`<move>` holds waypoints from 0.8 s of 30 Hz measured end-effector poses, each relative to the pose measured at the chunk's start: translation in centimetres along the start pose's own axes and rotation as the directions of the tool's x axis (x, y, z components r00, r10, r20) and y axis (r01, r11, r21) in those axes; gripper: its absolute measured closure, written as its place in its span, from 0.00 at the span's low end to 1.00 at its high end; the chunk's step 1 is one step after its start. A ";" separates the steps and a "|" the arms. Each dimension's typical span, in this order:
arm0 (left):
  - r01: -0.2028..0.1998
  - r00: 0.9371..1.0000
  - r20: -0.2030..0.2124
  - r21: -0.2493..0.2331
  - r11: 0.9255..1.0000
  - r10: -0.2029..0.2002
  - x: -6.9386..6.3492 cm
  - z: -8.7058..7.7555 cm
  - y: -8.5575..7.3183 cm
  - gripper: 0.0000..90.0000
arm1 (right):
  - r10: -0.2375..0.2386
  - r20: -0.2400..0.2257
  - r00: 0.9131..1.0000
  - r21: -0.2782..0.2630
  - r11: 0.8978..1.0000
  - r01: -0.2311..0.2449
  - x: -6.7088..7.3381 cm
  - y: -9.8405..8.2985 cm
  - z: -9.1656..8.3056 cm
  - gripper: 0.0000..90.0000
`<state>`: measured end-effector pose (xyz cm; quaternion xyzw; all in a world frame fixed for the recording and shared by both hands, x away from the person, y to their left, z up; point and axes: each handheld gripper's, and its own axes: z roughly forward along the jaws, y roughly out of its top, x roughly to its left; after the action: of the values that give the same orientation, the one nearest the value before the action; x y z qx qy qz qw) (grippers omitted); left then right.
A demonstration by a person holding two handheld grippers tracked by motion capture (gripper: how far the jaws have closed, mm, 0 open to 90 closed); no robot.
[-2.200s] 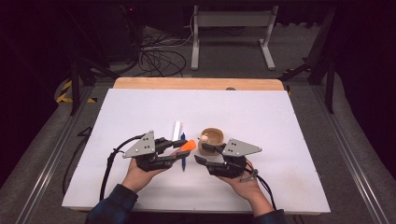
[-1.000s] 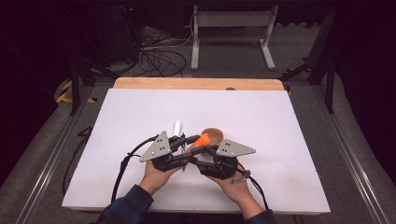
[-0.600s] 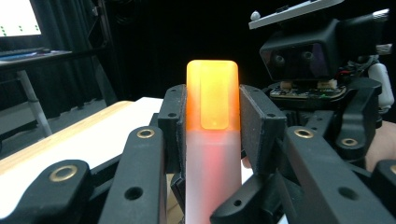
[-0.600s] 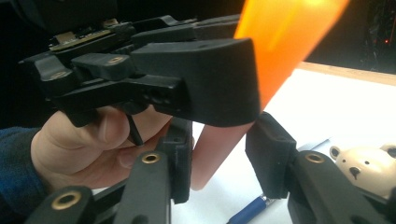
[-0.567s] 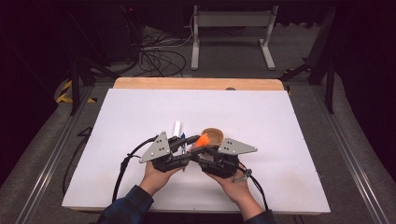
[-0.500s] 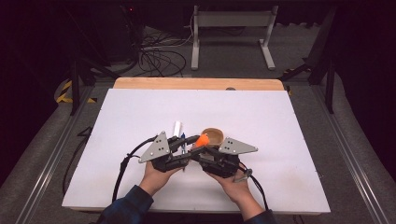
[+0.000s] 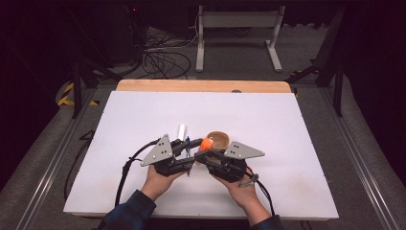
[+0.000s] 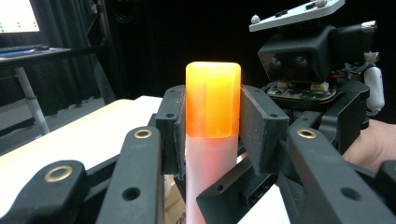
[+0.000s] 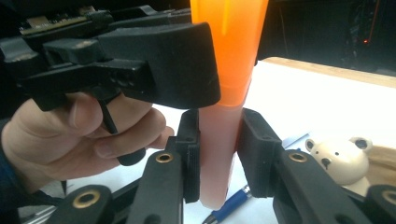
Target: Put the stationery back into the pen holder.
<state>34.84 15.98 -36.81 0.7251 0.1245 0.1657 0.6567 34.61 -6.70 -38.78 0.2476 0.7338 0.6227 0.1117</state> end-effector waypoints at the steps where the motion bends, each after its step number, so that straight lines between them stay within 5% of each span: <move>1: 0.003 1.000 -0.006 -0.001 1.000 -0.003 0.0 0.0 0.0 0.67 | -0.003 0.001 1.000 0.001 1.000 0.003 0.0 0.0 0.0 0.81; 24: 0.023 0.999 -0.048 0.016 1.000 -0.022 0.8 -1.4 0.5 0.44 | -0.068 0.077 0.995 0.011 0.998 0.067 -0.5 0.4 -0.6 0.84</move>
<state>35.02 17.55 -36.10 0.7248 0.1497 0.1748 0.6494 34.83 -7.39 -38.30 0.2471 0.7395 0.6054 0.1600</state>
